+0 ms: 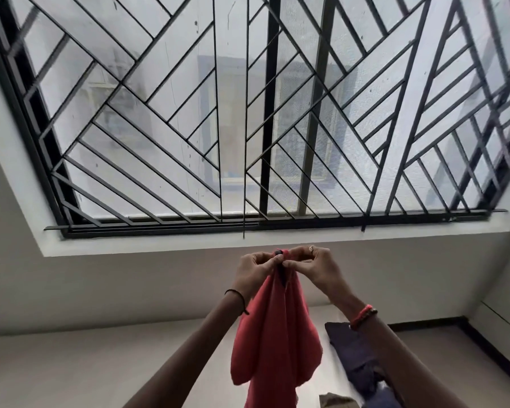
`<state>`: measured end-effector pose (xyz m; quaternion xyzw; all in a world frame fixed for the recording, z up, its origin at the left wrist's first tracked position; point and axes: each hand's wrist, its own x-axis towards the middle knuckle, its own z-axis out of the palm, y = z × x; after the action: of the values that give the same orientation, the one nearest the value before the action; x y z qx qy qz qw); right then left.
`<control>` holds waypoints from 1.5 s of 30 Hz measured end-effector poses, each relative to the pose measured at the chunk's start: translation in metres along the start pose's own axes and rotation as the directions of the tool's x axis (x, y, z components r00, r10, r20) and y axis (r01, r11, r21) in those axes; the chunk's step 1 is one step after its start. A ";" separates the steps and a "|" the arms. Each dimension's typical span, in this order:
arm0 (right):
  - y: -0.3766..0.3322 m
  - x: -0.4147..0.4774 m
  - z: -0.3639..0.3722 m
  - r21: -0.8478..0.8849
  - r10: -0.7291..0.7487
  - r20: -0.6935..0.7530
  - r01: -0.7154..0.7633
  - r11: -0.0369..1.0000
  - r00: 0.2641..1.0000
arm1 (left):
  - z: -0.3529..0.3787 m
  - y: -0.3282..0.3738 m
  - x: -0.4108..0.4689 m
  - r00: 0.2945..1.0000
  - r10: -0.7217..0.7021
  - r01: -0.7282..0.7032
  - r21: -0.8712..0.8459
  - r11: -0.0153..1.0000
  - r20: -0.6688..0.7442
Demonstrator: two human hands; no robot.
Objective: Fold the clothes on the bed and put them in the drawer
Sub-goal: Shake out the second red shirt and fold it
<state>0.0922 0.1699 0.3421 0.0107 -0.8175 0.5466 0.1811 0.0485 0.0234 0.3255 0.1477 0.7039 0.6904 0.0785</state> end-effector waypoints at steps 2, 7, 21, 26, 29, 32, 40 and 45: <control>-0.003 0.001 -0.001 -0.071 -0.049 -0.017 0.047 0.996 0.999 | -0.002 0.000 0.002 1.000 0.025 -0.025 0.005 1.000 0.006; -0.010 -0.003 -0.005 -0.320 -0.258 -0.078 0.221 0.921 0.963 | -0.006 0.003 0.004 0.993 0.083 -0.088 0.054 0.995 0.086; -0.028 -0.011 -0.024 -0.330 -0.494 -0.069 0.448 0.831 0.867 | -0.018 0.040 0.017 0.756 0.496 -0.648 0.377 0.662 0.428; -0.027 -0.014 -0.035 -0.332 -0.503 -0.083 0.452 0.828 0.860 | -0.009 0.050 0.013 0.742 0.493 -0.664 0.390 0.639 0.455; -0.024 -0.018 -0.037 -0.361 -0.514 -0.127 0.443 0.821 0.849 | -0.001 0.055 0.008 0.702 0.521 -0.712 0.512 0.481 0.486; -0.023 -0.018 -0.040 -0.392 -0.518 -0.185 0.420 0.818 0.835 | 0.009 0.057 0.000 0.695 0.534 -0.694 0.645 0.320 0.482; -0.027 -0.017 -0.045 -0.420 -0.400 -0.185 0.296 0.858 0.898 | 0.017 0.059 -0.004 0.763 0.504 -0.631 0.636 0.443 0.406; -0.026 -0.023 -0.038 -0.561 -0.517 -0.220 0.326 0.761 0.827 | 0.009 0.061 -0.001 0.850 0.333 -0.477 0.327 0.816 0.409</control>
<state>0.1300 0.1897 0.3707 0.0496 -0.8579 0.2514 0.4454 0.0586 0.0322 0.3858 0.4240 0.7620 0.4894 0.0122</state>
